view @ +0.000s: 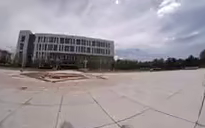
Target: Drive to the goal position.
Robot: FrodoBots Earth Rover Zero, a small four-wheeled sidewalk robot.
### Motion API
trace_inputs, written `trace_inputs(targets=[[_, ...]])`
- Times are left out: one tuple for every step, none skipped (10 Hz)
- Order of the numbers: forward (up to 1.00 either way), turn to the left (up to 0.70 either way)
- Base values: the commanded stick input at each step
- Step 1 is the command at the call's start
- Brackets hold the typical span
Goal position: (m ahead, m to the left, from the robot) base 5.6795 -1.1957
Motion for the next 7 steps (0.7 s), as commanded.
trace_inputs(targets=[[0.7, 0.0], [0.7, 0.0], [0.7, 0.0], [0.7, 0.0], [0.7, 0.0], [0.7, 0.0], [0.7, 0.0]])
